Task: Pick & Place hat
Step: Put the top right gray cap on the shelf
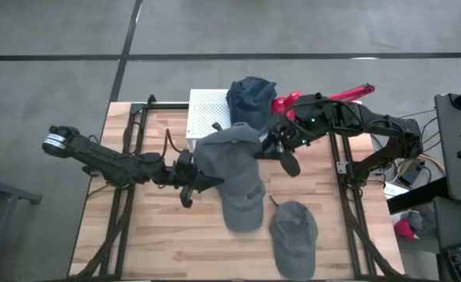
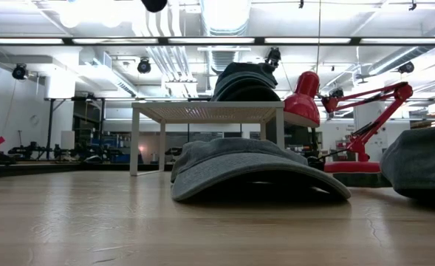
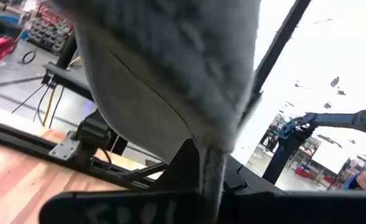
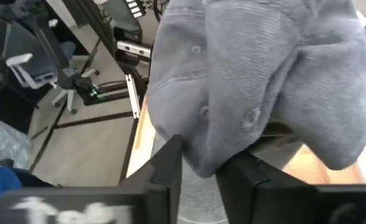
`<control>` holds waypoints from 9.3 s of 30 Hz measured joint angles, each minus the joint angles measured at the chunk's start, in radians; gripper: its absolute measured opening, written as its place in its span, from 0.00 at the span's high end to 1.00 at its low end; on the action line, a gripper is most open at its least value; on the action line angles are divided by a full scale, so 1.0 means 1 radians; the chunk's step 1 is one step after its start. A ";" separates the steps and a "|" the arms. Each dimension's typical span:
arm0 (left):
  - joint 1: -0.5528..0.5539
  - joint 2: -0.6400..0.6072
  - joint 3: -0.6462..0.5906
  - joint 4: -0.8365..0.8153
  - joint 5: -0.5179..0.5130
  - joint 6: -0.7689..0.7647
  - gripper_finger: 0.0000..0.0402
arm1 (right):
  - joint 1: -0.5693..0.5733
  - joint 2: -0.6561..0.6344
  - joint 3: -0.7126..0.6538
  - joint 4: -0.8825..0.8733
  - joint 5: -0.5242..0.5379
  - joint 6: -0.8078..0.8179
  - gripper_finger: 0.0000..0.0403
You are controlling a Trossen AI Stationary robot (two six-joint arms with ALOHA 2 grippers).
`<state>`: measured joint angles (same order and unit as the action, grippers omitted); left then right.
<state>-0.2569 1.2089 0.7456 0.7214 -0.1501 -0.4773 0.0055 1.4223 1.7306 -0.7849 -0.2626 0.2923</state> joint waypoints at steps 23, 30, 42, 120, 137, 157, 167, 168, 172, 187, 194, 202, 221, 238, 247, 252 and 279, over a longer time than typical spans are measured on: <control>0.009 -0.236 -0.072 -0.313 -0.332 -0.187 1.00 | -0.087 -0.158 -0.001 -0.079 0.029 -0.139 0.63; 0.076 -0.341 -0.109 -0.409 -0.332 -0.198 1.00 | -0.087 -0.185 -0.001 -0.080 0.026 -0.144 0.66; 0.554 -0.411 -0.111 -0.541 0.344 -0.223 1.00 | -0.087 -0.175 -0.007 -0.076 0.026 -0.158 0.70; 1.165 0.049 -0.058 -0.295 1.271 -0.206 0.79 | -0.087 -0.175 -0.054 -0.063 0.028 -0.147 0.79; 1.165 0.046 0.039 -0.692 1.220 0.069 0.79 | -0.087 -0.175 -0.054 -0.062 0.028 -0.147 0.79; 1.163 0.044 0.266 -1.208 0.970 0.409 0.79 | -0.087 -0.175 -0.054 -0.045 0.028 -0.146 0.78; 1.123 0.046 0.267 -1.253 0.982 0.464 0.79 | -0.087 -0.175 -0.054 -0.044 0.028 -0.144 0.81; 1.123 0.046 0.267 -1.253 0.994 0.470 0.79 | -0.087 -0.175 -0.054 -0.043 0.028 -0.144 0.82; 1.123 0.046 0.267 -1.253 1.020 0.477 0.79 | -0.087 -0.175 -0.054 -0.043 0.028 -0.143 0.82; 1.123 0.046 0.267 -1.246 1.027 0.477 0.98 | -0.089 -0.013 -0.054 0.053 0.031 -0.298 0.80; 1.123 0.046 0.266 -1.247 1.099 0.535 0.99 | -0.099 0.022 -0.017 0.092 0.207 -0.435 0.83; 1.123 0.045 0.282 -1.246 1.219 0.607 0.99 | -0.120 0.026 -0.001 0.178 0.321 -0.594 0.73; 1.058 0.033 0.344 -1.246 1.470 0.576 1.00 | -0.180 0.226 0.061 0.213 0.520 -0.947 0.37; 0.989 0.032 0.344 -1.235 1.414 0.483 1.00 | -0.182 0.467 0.391 -0.037 0.524 -1.157 0.35; 0.987 0.030 0.344 -1.234 1.419 0.475 1.00 | -0.182 0.520 0.456 -0.117 0.525 -1.187 0.42; 0.987 0.029 0.344 -1.231 1.437 0.471 1.00 | -0.182 0.526 0.467 -0.136 0.524 -1.186 0.56; 0.989 0.027 0.345 -1.226 1.405 0.396 0.75 | -0.182 0.526 0.470 -0.121 0.580 -1.190 0.98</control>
<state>0.7325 1.2362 1.0908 -0.5048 1.2549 -0.0818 -0.1768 1.9488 2.2009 -0.9061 0.3176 -0.8978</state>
